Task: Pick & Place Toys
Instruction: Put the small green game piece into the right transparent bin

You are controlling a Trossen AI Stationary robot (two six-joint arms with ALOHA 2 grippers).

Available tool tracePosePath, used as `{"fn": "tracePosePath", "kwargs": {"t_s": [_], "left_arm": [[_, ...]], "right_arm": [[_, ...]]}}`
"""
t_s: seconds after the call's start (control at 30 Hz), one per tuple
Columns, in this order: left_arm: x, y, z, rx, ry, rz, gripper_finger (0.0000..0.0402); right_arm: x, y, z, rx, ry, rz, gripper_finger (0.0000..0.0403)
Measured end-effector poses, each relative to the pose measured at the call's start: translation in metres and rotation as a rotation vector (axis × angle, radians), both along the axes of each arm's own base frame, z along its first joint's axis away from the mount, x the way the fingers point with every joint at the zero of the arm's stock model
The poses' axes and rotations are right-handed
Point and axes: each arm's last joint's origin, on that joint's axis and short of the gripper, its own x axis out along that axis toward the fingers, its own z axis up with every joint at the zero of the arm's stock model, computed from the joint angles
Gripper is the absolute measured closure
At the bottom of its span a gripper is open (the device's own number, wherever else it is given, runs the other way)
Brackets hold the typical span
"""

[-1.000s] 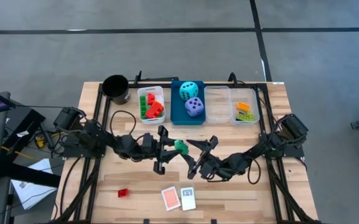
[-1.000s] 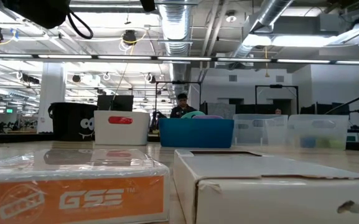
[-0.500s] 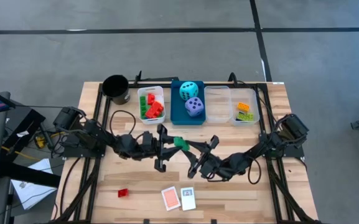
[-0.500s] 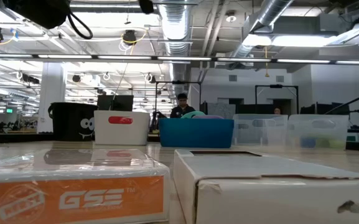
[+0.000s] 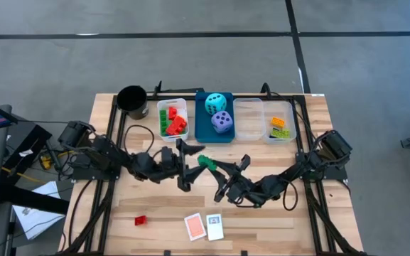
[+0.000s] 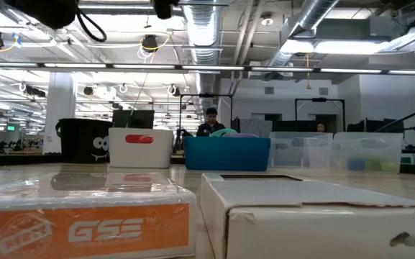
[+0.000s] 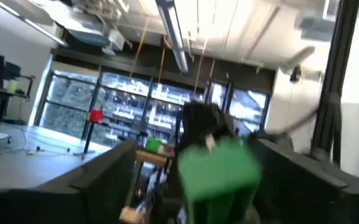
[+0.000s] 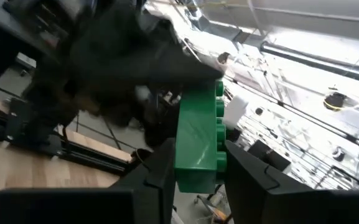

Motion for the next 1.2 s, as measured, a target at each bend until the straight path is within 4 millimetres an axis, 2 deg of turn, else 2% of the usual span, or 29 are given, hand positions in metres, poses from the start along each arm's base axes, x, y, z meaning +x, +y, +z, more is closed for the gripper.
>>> {"fn": "tracePosePath", "kwargs": {"t_s": [0.13,0.23,0.4,0.6,0.77,0.93,1.07,1.2], "left_arm": [[-0.011,0.004,0.021,0.007,-0.040,0.017,0.0030],[-0.022,0.008,0.037,0.062,0.026,0.064,0.0009],[-0.043,0.017,0.051,0.050,0.223,0.079,0.0009],[-0.064,0.024,0.050,-0.043,0.395,0.042,0.0023],[-0.067,0.025,0.041,-0.075,0.491,0.037,0.0031],[-0.062,0.023,0.033,-0.078,0.531,0.039,0.0034],[-0.060,0.022,0.030,-0.074,0.543,0.041,0.0033],[-0.060,0.022,0.029,-0.074,0.546,0.041,0.0036]], "right_arm": [[-0.001,-0.001,0.000,0.013,0.007,-0.029,0.0301],[-0.001,-0.001,0.000,0.012,0.022,-0.062,0.0302],[-0.002,-0.004,-0.001,0.018,0.060,-0.145,0.0299],[-0.005,-0.014,-0.001,0.038,0.127,-0.320,0.0300],[-0.007,-0.038,0.000,0.083,0.098,-0.394,0.0300],[-0.020,-0.073,0.001,0.138,0.073,-0.497,0.0299],[-0.041,-0.102,0.007,0.162,0.064,-0.582,0.0299],[-0.072,-0.128,0.017,0.189,0.047,-0.655,0.0299]]}}
